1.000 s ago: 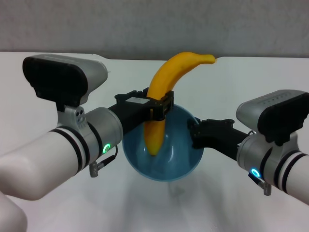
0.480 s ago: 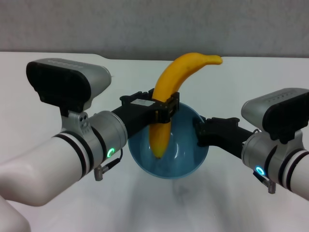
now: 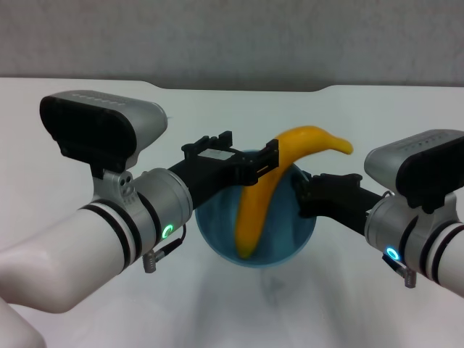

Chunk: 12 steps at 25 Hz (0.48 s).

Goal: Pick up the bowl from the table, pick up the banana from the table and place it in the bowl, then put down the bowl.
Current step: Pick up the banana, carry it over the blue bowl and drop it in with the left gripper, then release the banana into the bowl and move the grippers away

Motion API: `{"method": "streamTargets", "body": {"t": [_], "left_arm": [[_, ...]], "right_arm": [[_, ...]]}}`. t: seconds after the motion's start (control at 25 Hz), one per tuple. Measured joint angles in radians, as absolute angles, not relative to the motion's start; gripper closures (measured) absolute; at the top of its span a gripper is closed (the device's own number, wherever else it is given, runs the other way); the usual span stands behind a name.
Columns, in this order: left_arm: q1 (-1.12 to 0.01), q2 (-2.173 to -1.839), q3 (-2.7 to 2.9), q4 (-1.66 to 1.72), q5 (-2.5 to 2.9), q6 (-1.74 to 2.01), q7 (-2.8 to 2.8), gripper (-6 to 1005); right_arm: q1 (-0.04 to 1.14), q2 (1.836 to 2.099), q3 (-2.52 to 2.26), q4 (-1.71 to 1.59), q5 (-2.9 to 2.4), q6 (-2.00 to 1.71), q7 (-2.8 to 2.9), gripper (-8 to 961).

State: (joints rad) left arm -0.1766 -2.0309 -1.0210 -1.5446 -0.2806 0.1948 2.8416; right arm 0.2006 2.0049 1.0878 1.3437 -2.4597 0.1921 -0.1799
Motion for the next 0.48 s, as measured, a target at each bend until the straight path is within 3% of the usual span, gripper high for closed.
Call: {"method": "streamTargets", "body": {"t": [0.28,0.48], "left_arm": [[-0.17,-2.031,-1.034,-1.545,-0.281,0.195,2.84,134],[-0.148,-2.031,-1.077,-1.547,-0.257,0.205,2.84,91]], "right_arm": [[0.197,2.005,1.1,1.342,-2.462,0.194,-0.18,909],[0.238,2.004,1.165,1.341,-2.458,0.327,-0.183,909]]}}
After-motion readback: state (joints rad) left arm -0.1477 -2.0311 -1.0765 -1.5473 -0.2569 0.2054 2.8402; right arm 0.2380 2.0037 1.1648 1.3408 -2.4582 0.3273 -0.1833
